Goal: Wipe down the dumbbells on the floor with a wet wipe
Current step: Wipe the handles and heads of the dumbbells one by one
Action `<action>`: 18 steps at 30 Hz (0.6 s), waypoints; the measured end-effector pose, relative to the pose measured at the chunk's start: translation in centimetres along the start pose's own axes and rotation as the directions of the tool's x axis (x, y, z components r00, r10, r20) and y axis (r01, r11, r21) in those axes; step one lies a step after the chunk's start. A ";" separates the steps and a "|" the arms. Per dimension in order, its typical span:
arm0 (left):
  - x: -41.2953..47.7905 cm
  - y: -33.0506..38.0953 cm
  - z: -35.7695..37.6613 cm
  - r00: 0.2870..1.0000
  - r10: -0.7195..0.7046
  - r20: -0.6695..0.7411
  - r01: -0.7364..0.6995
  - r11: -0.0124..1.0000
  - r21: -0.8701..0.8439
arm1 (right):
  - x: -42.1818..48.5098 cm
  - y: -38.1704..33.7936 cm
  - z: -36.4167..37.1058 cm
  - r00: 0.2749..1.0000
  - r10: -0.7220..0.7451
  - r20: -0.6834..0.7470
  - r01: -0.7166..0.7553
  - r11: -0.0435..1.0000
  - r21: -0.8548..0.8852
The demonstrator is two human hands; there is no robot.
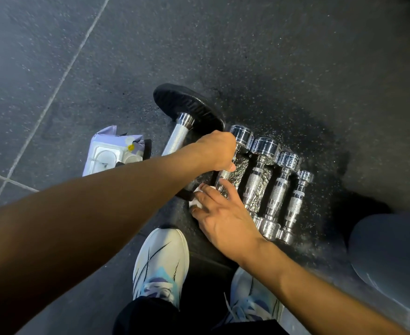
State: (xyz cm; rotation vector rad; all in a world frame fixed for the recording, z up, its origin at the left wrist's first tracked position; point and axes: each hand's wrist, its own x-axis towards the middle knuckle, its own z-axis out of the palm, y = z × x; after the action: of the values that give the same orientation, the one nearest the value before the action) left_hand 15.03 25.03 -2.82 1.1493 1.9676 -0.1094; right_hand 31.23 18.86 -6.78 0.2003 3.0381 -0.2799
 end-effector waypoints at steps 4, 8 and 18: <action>0.1 -0.2 0.1 1.000 0.003 -0.002 -0.003 1.000 0.012 | -2.4 0.9 -0.5 0.983 -0.053 -0.173 0.076 0.989 0.127; 0.6 -0.4 0.1 0.999 -0.029 0.017 0.028 0.998 0.052 | -3.8 1.9 -1.2 0.964 0.188 -0.187 -0.133 0.952 0.275; 1.5 -1.1 -0.5 0.992 -0.091 0.085 0.074 0.981 0.182 | -3.2 1.1 -1.3 0.897 0.440 -0.052 -0.414 0.874 0.256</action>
State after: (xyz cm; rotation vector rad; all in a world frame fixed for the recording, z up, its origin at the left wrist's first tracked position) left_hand 13.55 25.67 -3.89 1.1542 1.9531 -0.3829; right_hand 34.43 19.80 -5.44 0.9190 2.9429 -0.6124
